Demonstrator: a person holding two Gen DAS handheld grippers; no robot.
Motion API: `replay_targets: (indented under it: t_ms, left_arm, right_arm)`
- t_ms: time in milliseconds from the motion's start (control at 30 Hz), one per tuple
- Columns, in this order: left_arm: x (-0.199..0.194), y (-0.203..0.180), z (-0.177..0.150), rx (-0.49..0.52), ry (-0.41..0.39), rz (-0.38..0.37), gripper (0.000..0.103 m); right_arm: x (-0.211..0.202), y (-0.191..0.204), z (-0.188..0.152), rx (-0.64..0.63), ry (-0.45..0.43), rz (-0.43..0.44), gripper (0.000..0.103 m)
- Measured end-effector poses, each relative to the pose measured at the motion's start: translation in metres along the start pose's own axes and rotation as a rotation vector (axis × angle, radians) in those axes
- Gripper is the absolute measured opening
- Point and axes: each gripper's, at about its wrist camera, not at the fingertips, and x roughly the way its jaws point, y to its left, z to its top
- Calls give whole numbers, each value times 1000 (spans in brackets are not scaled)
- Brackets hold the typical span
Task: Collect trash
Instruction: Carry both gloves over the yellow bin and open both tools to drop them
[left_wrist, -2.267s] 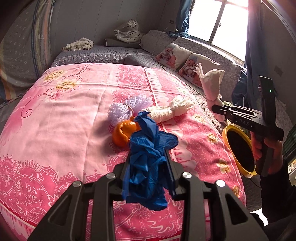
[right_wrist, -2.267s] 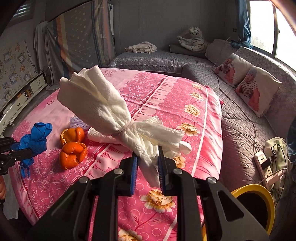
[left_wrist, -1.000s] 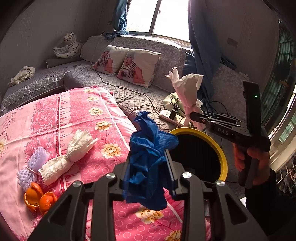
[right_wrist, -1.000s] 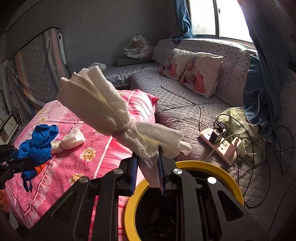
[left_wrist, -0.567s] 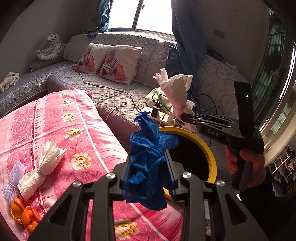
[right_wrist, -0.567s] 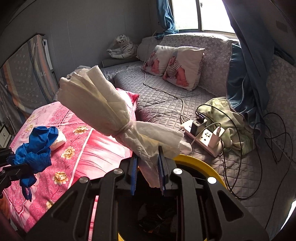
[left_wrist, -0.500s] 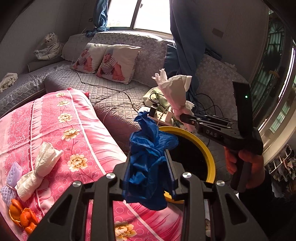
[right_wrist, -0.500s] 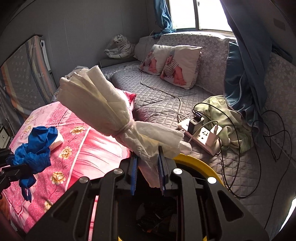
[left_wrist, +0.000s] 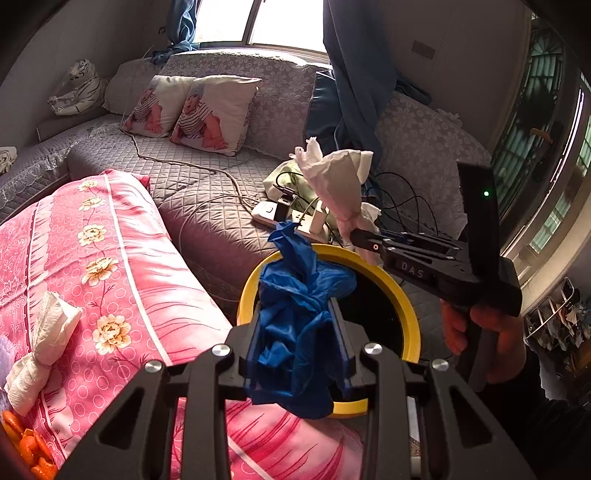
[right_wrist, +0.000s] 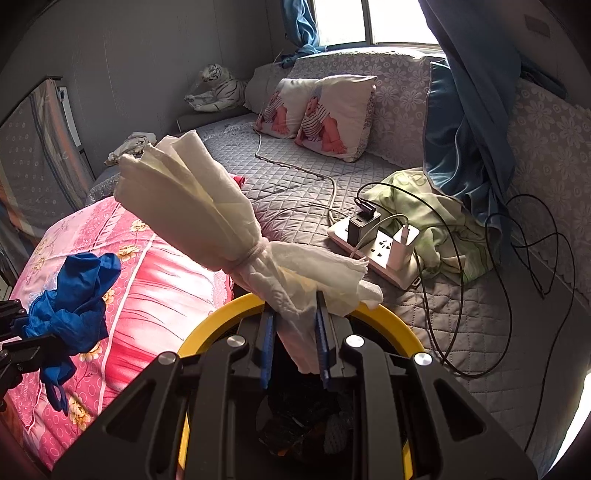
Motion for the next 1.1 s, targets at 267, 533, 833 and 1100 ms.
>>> replay_targets:
  t_ms: [267,533,833,1100]
  left_arm:
    - [17,0,1,-1,26,-11,30]
    - [36,-4,-1,-1,57,-18,30]
    - [56,-10,-2,8,95,-28,30]
    - [70,-16,-4,20,113,-41,31]
  right_arm:
    - [10,-8,-7,27,28,-9,18]
    - [17,-16,-13,51,54,-18,18]
    - [28,-31,-25,100,102,-24,18]
    - [33,-35,-33,128,138,-25,19]
